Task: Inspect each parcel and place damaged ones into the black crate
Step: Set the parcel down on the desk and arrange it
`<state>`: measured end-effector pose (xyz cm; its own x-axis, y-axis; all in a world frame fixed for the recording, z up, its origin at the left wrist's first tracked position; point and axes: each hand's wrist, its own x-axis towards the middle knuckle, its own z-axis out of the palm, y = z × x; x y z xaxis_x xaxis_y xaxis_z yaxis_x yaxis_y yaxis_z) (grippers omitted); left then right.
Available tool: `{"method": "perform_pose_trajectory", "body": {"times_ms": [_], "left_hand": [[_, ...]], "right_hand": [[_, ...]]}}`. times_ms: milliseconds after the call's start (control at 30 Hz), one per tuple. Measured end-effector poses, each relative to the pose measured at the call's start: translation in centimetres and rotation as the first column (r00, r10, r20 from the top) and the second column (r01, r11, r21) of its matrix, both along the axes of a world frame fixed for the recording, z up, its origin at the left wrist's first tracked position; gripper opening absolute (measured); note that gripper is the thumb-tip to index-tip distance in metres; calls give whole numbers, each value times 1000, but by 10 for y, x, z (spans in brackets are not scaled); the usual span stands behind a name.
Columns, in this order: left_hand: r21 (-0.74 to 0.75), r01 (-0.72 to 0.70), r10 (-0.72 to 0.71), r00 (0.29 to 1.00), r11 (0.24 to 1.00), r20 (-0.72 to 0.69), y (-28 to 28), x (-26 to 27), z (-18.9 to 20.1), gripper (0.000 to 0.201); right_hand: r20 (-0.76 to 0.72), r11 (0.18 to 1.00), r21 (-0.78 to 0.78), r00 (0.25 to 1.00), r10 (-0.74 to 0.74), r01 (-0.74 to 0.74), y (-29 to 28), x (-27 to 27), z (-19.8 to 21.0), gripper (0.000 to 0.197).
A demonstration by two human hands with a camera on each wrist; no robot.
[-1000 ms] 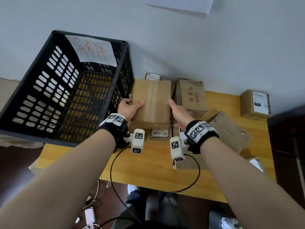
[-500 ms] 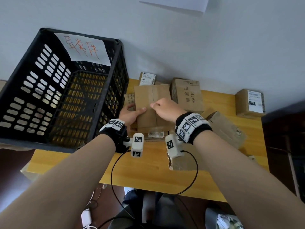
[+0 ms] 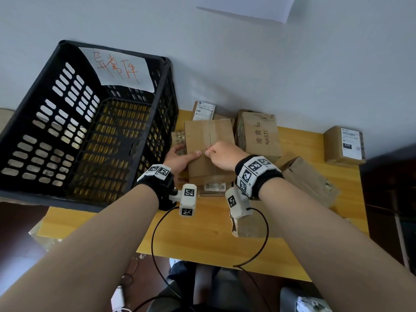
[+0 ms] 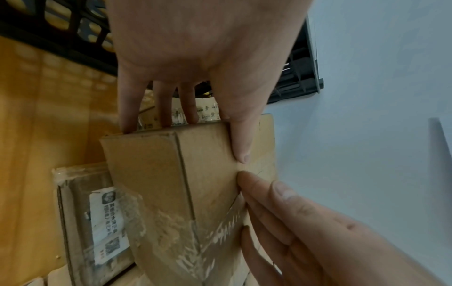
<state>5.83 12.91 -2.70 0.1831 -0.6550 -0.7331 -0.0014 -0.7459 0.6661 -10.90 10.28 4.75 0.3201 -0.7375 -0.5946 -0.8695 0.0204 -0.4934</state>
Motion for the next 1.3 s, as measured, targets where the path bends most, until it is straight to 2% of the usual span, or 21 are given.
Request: {"method": "perform_pose_trajectory", "body": {"times_ms": [133,200,267,333,433,500,567,633,667,733,800,867,933,1000,1067,1167,1233,1300], "left_hand": [[-5,3,-3,1000,1000,-18,2,1,-3,90],[13,15,-15,1000,1000,-13,1,3,-4,105],[78,36,-31,998,996,-54,4,4,-3,123],[135,60,-44,992,989,-118,8,1,-4,138],[141,49,-23,984,989,-177,15,-2,-13,139],[99,64,-42,978,993,-206,19,-7,-8,133],[47,76,-66,979,996,-193,17,-8,-7,118],[27,18,-14,989,999,-145,14,-6,-7,115],[-18,-20,18,994,1000,-108,11,-1,-12,108],[-139,-43,39,999,989,-28,12,3,-2,79],[-231,-66,66,998,971,-9,16,2,19,60],[-289,-89,88,996,953,-18,15,1,27,52],[-291,-52,57,998,955,8,15,0,27,54],[-252,-7,11,1000,968,14,15,-2,24,52],[-222,2,-5,1000,975,-12,14,-6,25,46],[-198,-7,3,1000,980,-23,11,-12,27,45],[-186,-20,16,1000,982,-25,9,-14,26,46],[-190,-28,25,1000,981,-15,10,-14,25,46]], "right_hand": [[129,994,90,989,-68,57,2,-16,6,35],[250,979,99,948,-198,179,3,-28,13,34],[345,931,56,868,-358,361,4,-39,13,31],[313,905,20,857,-409,424,7,-45,9,35],[274,913,21,876,-396,406,15,-44,-4,44],[299,906,17,863,-408,422,20,-43,-9,43],[317,897,1,851,-420,442,23,-43,-9,38],[338,875,10,822,-458,484,24,-46,-8,32],[349,858,32,798,-491,513,25,-48,-8,31],[381,799,123,716,-585,588,28,-51,-10,33],[399,724,239,614,-680,647,30,-52,-11,39],[397,652,373,522,-755,660,30,-53,-19,49],[368,588,490,459,-809,644,29,-52,-23,55],[338,583,494,475,-813,646,30,-49,-20,57],[332,665,373,576,-747,647,32,-47,-10,56],[325,814,101,754,-570,572,34,-44,15,51],[330,876,-59,838,-435,478,34,-39,28,51],[321,917,-143,894,-313,372,34,-29,33,53]]}}
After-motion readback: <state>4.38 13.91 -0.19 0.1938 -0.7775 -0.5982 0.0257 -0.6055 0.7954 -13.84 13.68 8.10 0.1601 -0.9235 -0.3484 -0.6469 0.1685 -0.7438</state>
